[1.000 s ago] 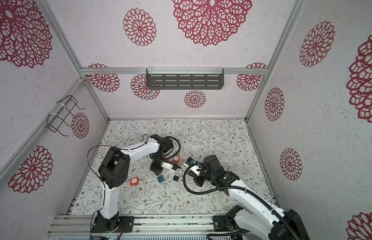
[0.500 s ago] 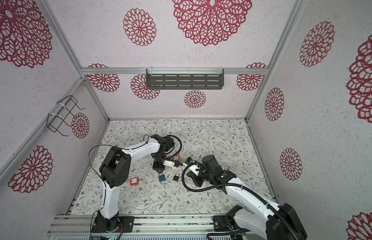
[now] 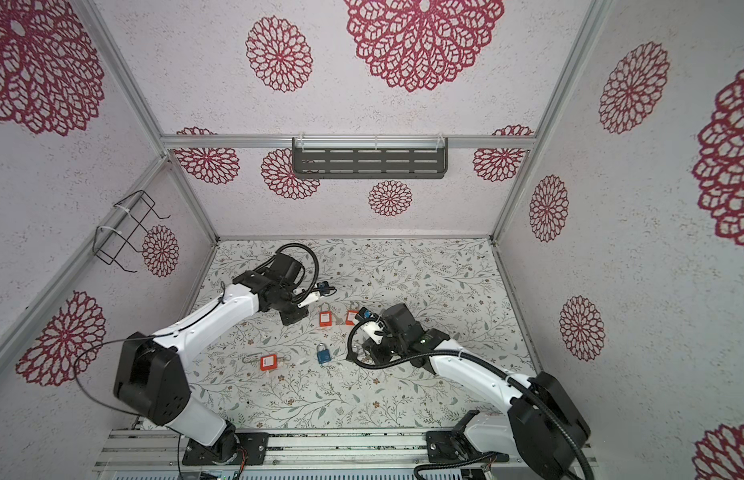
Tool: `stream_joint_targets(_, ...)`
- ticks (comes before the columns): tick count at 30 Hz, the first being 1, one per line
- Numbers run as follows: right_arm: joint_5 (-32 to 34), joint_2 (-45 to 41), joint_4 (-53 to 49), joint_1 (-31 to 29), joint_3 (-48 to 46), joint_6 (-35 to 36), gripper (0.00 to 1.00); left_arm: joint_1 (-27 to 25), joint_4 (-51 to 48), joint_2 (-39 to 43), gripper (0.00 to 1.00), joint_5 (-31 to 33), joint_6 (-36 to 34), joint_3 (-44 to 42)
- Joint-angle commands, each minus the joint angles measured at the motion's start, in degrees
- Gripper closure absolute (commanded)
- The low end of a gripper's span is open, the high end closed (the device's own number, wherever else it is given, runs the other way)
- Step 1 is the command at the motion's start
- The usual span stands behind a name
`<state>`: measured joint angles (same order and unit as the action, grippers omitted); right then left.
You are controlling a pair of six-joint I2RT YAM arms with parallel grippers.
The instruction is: Lock with the key
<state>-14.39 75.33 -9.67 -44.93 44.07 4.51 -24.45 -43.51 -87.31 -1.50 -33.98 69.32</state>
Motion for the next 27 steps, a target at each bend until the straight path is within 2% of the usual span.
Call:
stream_joint_targets(1, 6.24, 5.33, 0.36, -3.13, 5.37, -2.56, 1.0, 3.77, 13.32, 7.86, 0.58, 1.09, 11.43, -6.23)
stream_joint_targets(7, 12.95, 16.52, -4.13, -6.95, 14.15, -3.39, 1.0, 11.49, 21.74, 20.8, 0.44, -3.69, 22.29, -14.73)
stream_joint_targets(11, 14.57, 21.08, -8.03, -8.33, 18.61, -2.98, 1.0, 14.56, 27.4, 27.49, 0.32, -3.6, 29.1, -18.89)
stream_joint_targets(13, 14.75, 22.54, -9.75, -8.59, 20.52, -2.41, 1.0, 15.42, 29.13, 29.98, 0.28, -1.64, 32.59, -20.36)
stream_joint_targets(18, 14.92, 26.64, -14.25, -9.29, 25.36, -1.19, 1.0, 17.19, 26.03, 30.83, 0.23, 1.7, 37.5, -19.31)
stream_joint_targets(22, 15.32, 31.9, -20.05, -10.51, 30.39, -0.58, 1.0, 17.5, 21.21, 29.24, 0.21, 2.9, 37.8, -17.47)
stream_joint_targets(27, 16.49, 33.08, -21.27, -11.24, 31.75, -0.98, 1.0, 17.59, 21.24, 29.71, 0.21, 2.4, 37.53, -18.14)
